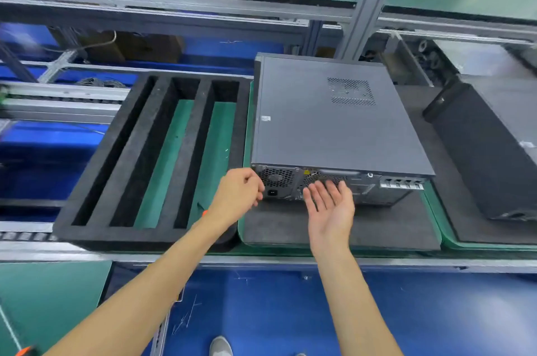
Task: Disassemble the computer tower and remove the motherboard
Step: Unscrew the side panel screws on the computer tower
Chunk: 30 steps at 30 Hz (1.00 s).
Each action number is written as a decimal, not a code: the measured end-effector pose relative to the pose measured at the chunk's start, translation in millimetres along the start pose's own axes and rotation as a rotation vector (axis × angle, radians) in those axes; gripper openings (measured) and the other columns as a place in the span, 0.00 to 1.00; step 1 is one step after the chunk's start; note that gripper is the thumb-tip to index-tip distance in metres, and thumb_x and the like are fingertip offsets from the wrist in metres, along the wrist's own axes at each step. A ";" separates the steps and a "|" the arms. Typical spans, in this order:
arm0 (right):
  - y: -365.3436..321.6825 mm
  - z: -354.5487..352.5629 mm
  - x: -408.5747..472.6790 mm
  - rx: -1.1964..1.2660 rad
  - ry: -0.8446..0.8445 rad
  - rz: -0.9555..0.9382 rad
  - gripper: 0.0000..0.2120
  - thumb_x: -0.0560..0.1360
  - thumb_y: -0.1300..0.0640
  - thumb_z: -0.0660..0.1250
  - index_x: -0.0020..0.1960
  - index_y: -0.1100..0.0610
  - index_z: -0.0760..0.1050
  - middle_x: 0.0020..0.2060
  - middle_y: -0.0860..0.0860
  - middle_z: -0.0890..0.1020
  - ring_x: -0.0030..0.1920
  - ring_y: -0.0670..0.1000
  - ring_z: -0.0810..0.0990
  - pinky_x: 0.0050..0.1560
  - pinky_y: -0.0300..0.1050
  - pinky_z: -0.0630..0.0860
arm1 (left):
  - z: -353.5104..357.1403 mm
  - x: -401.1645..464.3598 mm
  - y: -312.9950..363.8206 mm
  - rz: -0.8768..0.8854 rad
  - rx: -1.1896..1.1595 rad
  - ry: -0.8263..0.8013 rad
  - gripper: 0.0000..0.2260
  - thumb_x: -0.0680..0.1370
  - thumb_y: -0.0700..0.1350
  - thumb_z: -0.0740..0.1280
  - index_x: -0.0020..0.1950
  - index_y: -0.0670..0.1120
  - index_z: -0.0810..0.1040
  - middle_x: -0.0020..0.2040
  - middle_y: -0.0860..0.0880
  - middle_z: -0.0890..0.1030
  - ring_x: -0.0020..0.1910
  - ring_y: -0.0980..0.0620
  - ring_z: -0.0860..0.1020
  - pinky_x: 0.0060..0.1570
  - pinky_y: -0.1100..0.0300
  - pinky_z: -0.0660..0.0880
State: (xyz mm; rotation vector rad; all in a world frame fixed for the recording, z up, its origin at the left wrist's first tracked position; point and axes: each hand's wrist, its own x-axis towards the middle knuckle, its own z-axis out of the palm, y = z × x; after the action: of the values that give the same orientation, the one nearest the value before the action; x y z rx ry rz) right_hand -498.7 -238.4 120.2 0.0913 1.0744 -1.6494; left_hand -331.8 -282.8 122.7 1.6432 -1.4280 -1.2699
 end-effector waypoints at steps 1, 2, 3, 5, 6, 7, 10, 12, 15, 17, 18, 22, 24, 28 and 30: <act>-17.2 -0.9 3.7 0.088 -0.013 -0.001 0.17 0.83 0.49 0.64 0.60 0.63 0.75 0.55 0.59 0.81 0.56 0.56 0.83 0.57 0.50 0.81 | 18.1 -3.0 6.8 -0.144 -0.151 -0.150 0.13 0.79 0.37 0.57 0.44 0.42 0.80 0.36 0.45 0.84 0.31 0.50 0.81 0.36 0.52 0.79; -30.2 0.4 5.5 0.124 -0.025 0.009 0.18 0.82 0.49 0.66 0.60 0.64 0.74 0.56 0.59 0.80 0.57 0.56 0.82 0.61 0.52 0.80 | 34.9 -5.9 12.5 -0.306 -0.347 -0.285 0.11 0.80 0.38 0.57 0.51 0.39 0.79 0.41 0.40 0.85 0.37 0.47 0.84 0.40 0.50 0.81; -38.1 2.8 6.4 0.137 -0.026 0.032 0.17 0.81 0.49 0.68 0.58 0.64 0.74 0.55 0.59 0.79 0.58 0.56 0.81 0.64 0.52 0.78 | 49.6 -7.8 16.5 -0.453 -0.578 -0.381 0.13 0.82 0.41 0.57 0.57 0.35 0.77 0.47 0.36 0.84 0.44 0.42 0.84 0.44 0.48 0.81; -42.8 8.8 6.9 0.134 0.009 0.060 0.15 0.78 0.52 0.72 0.54 0.63 0.74 0.54 0.58 0.79 0.57 0.54 0.80 0.66 0.51 0.77 | 72.2 -9.6 22.9 -0.648 -1.024 -0.430 0.18 0.83 0.43 0.56 0.65 0.30 0.69 0.58 0.30 0.78 0.57 0.36 0.79 0.55 0.45 0.77; -42.9 12.7 7.3 0.137 0.038 0.057 0.14 0.78 0.54 0.73 0.53 0.63 0.75 0.52 0.57 0.80 0.55 0.53 0.81 0.65 0.49 0.77 | 80.9 -8.5 26.5 -0.682 -1.172 -0.414 0.20 0.83 0.43 0.56 0.68 0.29 0.66 0.62 0.29 0.75 0.61 0.35 0.76 0.59 0.44 0.74; -41.8 15.7 7.9 0.148 0.071 0.049 0.12 0.77 0.56 0.74 0.51 0.63 0.76 0.50 0.56 0.80 0.52 0.52 0.81 0.62 0.48 0.78 | 87.9 -7.7 30.6 -0.690 -1.273 -0.393 0.21 0.82 0.43 0.55 0.69 0.28 0.64 0.65 0.29 0.73 0.64 0.35 0.74 0.63 0.44 0.71; -36.4 20.3 12.4 0.202 0.140 0.048 0.06 0.77 0.62 0.73 0.47 0.63 0.77 0.41 0.55 0.79 0.45 0.51 0.80 0.58 0.46 0.79 | 99.9 -4.3 41.1 -0.673 -1.510 -0.362 0.21 0.83 0.42 0.52 0.71 0.29 0.64 0.68 0.30 0.71 0.68 0.36 0.71 0.71 0.46 0.64; -31.4 22.1 15.4 0.200 0.153 0.028 0.06 0.76 0.62 0.74 0.46 0.63 0.77 0.39 0.54 0.80 0.41 0.50 0.80 0.54 0.45 0.81 | 102.0 -2.3 45.2 -0.665 -1.596 -0.346 0.21 0.82 0.41 0.51 0.71 0.30 0.65 0.69 0.31 0.70 0.70 0.37 0.69 0.73 0.46 0.61; -23.0 21.2 19.8 0.174 0.168 -0.034 0.07 0.77 0.60 0.73 0.48 0.64 0.78 0.38 0.53 0.80 0.40 0.49 0.80 0.48 0.42 0.81 | 103.2 -5.8 46.1 -0.636 -1.605 -0.334 0.21 0.82 0.41 0.52 0.71 0.30 0.64 0.69 0.31 0.70 0.70 0.37 0.69 0.73 0.46 0.62; -20.2 20.3 21.6 0.148 0.159 -0.073 0.07 0.78 0.59 0.72 0.48 0.64 0.78 0.37 0.53 0.80 0.39 0.49 0.80 0.48 0.42 0.81 | 104.6 -8.9 45.4 -0.621 -1.598 -0.329 0.20 0.83 0.41 0.53 0.71 0.30 0.64 0.68 0.31 0.71 0.69 0.38 0.70 0.73 0.47 0.62; -19.1 20.0 22.6 0.125 0.154 -0.092 0.08 0.79 0.59 0.72 0.49 0.63 0.78 0.37 0.53 0.80 0.38 0.48 0.81 0.47 0.41 0.81 | 105.8 -10.1 45.0 -0.614 -1.585 -0.326 0.20 0.82 0.41 0.54 0.71 0.30 0.65 0.68 0.32 0.71 0.69 0.38 0.71 0.73 0.47 0.63; -19.4 20.1 26.0 0.052 0.194 -0.115 0.08 0.80 0.58 0.71 0.46 0.62 0.78 0.35 0.52 0.81 0.32 0.44 0.82 0.36 0.35 0.79 | 109.2 -15.0 44.0 -0.605 -1.500 -0.328 0.19 0.82 0.41 0.56 0.71 0.34 0.67 0.68 0.35 0.73 0.69 0.40 0.72 0.73 0.48 0.64; -20.2 19.6 27.2 0.042 0.206 -0.108 0.08 0.79 0.58 0.71 0.45 0.62 0.79 0.33 0.51 0.82 0.31 0.44 0.82 0.34 0.34 0.78 | 110.1 -16.4 43.7 -0.612 -1.465 -0.325 0.19 0.81 0.41 0.58 0.70 0.34 0.68 0.68 0.36 0.74 0.68 0.41 0.73 0.72 0.48 0.65; -19.6 18.3 27.9 -0.007 0.197 -0.142 0.08 0.80 0.57 0.70 0.46 0.62 0.77 0.33 0.51 0.81 0.30 0.43 0.82 0.34 0.34 0.78 | 109.6 -14.7 45.8 -0.610 -1.442 -0.311 0.17 0.80 0.39 0.58 0.68 0.34 0.70 0.58 0.36 0.79 0.59 0.41 0.78 0.63 0.49 0.72; -19.7 16.7 26.7 -0.017 0.186 -0.144 0.08 0.80 0.57 0.70 0.45 0.61 0.77 0.31 0.49 0.81 0.30 0.43 0.81 0.34 0.35 0.78 | 108.9 -14.8 46.5 -0.611 -1.442 -0.317 0.17 0.80 0.39 0.58 0.67 0.33 0.70 0.56 0.35 0.79 0.57 0.40 0.78 0.64 0.48 0.72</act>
State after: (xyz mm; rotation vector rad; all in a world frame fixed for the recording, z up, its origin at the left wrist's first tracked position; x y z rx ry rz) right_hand -517.4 -269.8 126.8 0.1627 1.2599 -1.7871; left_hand -449.4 -264.2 129.9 0.7942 0.1525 -2.1579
